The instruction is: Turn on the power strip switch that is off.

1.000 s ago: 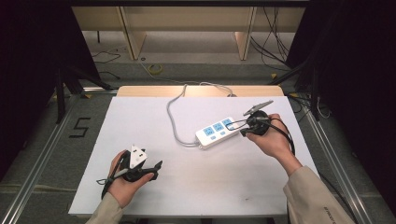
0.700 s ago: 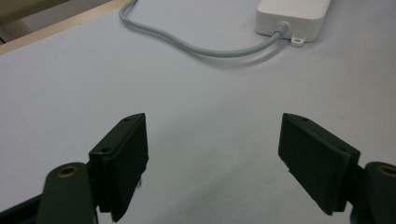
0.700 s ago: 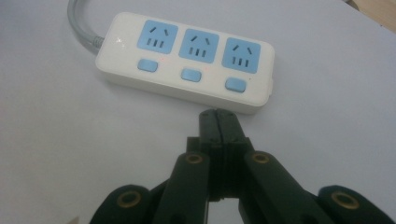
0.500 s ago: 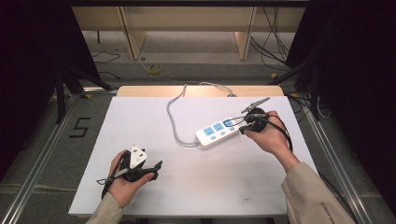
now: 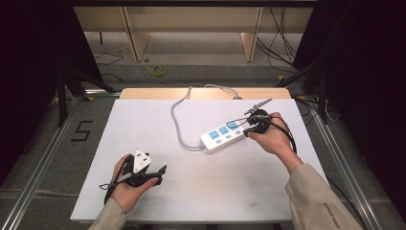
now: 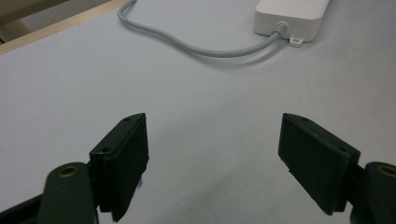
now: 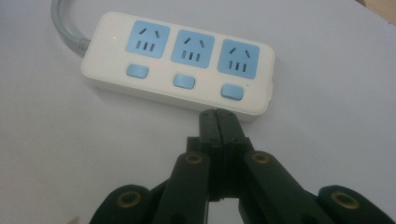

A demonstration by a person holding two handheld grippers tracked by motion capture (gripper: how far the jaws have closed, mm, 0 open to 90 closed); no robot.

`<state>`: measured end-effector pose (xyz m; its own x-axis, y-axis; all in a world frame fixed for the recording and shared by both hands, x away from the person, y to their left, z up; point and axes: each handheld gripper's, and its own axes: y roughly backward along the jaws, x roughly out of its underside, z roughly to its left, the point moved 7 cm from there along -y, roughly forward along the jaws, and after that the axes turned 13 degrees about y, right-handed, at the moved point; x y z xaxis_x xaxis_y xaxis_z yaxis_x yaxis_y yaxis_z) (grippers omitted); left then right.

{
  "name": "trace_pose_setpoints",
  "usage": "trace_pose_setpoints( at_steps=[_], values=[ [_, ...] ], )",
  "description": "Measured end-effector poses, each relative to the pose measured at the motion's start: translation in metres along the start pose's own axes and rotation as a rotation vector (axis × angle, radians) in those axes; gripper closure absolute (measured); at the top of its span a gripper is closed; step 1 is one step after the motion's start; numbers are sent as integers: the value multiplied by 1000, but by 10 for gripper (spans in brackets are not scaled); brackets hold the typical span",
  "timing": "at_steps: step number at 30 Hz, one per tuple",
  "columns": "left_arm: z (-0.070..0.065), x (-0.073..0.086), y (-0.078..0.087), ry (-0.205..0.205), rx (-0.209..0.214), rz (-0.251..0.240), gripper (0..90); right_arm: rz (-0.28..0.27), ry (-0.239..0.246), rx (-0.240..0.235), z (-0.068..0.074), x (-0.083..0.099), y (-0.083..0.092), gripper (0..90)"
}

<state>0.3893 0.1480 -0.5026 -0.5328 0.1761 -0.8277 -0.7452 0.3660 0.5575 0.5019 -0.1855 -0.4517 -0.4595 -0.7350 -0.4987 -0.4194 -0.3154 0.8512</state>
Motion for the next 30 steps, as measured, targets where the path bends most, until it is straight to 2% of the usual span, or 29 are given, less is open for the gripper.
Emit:
trace_pose_setpoints(
  at_steps=[30],
  values=[
    [0,0,0,-3,0,-1,243,30,-10,9,-10,-9,-12,900]
  ],
)
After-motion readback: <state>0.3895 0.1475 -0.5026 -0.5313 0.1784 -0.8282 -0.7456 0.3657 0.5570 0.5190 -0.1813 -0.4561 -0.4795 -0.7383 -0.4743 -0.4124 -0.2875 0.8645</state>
